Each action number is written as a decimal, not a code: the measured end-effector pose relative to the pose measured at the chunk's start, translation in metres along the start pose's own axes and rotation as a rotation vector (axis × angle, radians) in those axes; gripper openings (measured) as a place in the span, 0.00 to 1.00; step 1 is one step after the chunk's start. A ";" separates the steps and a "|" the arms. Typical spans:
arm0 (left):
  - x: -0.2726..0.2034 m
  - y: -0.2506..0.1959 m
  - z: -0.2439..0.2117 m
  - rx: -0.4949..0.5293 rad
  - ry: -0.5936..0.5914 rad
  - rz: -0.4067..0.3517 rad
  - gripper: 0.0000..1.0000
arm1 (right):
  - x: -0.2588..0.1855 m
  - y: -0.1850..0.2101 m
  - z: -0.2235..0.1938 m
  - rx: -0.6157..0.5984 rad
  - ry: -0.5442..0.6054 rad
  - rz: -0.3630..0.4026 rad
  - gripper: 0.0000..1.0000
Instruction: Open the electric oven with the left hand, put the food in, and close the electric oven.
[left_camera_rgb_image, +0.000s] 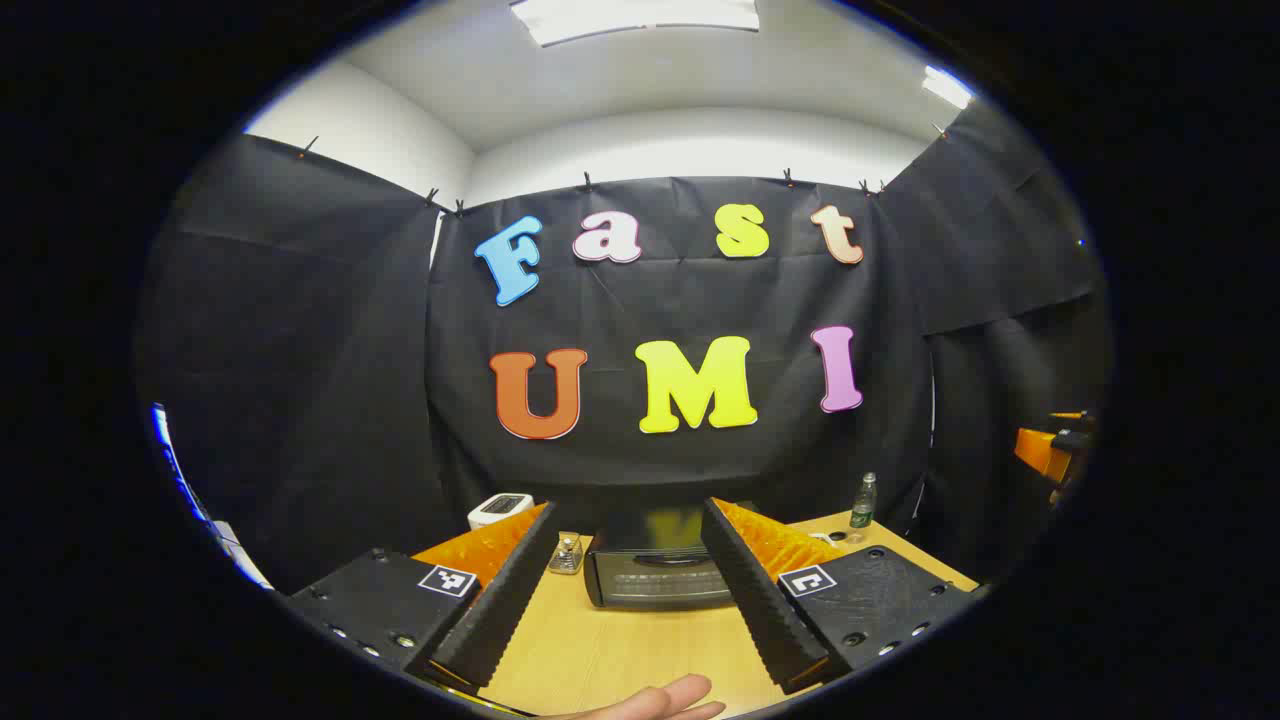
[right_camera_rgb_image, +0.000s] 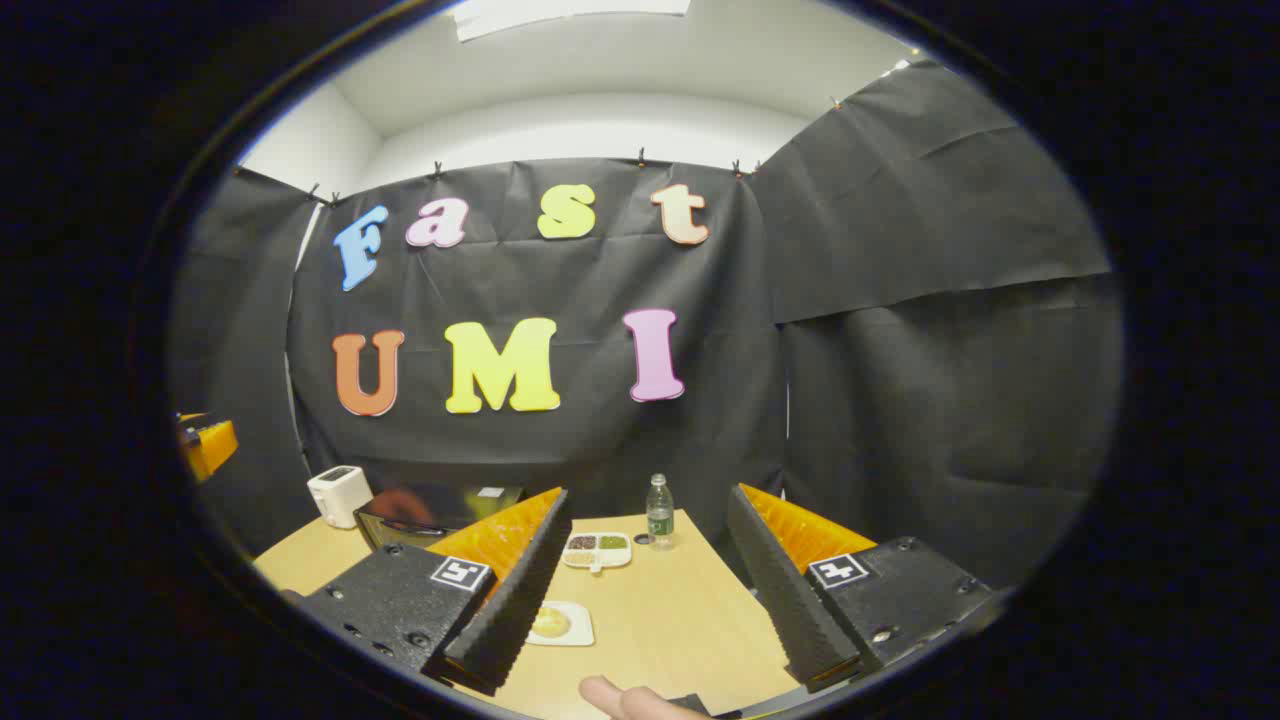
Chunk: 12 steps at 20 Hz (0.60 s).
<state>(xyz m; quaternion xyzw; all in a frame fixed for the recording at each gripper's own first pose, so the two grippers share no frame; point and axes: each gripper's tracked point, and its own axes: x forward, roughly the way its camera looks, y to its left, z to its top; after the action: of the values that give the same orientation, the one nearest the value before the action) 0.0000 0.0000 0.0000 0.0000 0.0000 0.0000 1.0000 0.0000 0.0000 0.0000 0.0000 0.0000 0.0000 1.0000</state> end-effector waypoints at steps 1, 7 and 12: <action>0.000 -0.001 -0.002 -0.007 0.008 -0.005 0.94 | -0.002 0.003 0.001 -0.006 0.000 -0.001 1.00; -0.001 -0.003 -0.009 -0.019 0.030 -0.028 0.94 | -0.005 0.013 0.000 -0.058 0.001 0.003 0.95; 0.000 -0.003 -0.013 0.007 0.042 -0.031 0.94 | -0.009 0.023 -0.001 -0.076 -0.008 0.023 1.00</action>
<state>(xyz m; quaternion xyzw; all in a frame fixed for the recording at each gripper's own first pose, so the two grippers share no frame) 0.0004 -0.0035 -0.0127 0.0035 0.0212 -0.0154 0.9997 -0.0085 0.0227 -0.0013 -0.0381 -0.0041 0.0117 0.9992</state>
